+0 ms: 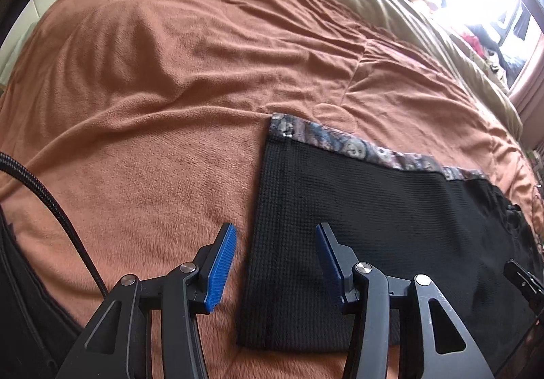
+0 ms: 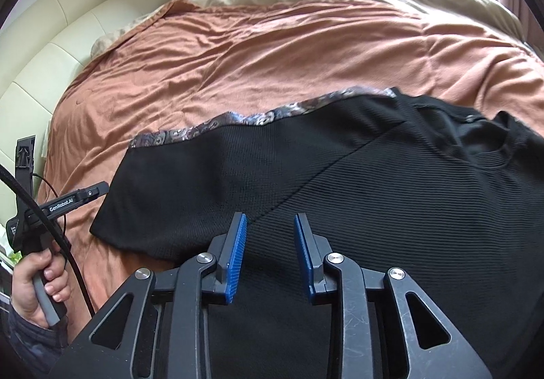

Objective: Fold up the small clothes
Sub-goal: 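Move both grippers down toward the black T-shirt on the bed, then grasp the side edge of the black T-shirt with the left gripper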

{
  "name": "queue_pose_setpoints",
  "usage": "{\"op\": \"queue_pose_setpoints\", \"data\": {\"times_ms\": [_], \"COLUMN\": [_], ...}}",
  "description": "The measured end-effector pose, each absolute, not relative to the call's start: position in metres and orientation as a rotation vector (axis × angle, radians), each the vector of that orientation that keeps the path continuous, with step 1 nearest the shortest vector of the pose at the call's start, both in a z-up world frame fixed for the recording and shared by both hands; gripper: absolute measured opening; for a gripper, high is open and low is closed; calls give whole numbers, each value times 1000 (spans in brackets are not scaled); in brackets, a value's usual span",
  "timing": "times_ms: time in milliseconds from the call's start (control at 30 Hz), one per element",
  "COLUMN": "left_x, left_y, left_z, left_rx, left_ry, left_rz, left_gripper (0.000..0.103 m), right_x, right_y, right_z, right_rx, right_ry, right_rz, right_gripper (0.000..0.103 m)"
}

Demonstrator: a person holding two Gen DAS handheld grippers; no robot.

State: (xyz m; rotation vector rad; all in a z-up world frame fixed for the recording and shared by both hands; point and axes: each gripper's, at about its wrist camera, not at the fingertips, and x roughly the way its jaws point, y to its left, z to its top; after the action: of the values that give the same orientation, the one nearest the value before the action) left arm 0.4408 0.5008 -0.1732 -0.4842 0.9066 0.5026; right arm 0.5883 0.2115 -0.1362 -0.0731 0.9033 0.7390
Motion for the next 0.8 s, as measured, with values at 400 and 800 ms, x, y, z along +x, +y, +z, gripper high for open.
{"op": "queue_pose_setpoints", "data": {"times_ms": [400,800], "left_x": [455,468], "left_y": [504,469], "left_z": [-179,-96], "left_rx": [-493,-429], "left_ry": [923,801], "left_rz": [476,380], "left_gripper": [7,7], "right_x": [611,616], "right_y": [258,261], "right_z": [-168,-157], "right_rx": [-28,1], "right_ry": [1007,1021], "right_rz": [768,806], "right_gripper": [26,48]}}
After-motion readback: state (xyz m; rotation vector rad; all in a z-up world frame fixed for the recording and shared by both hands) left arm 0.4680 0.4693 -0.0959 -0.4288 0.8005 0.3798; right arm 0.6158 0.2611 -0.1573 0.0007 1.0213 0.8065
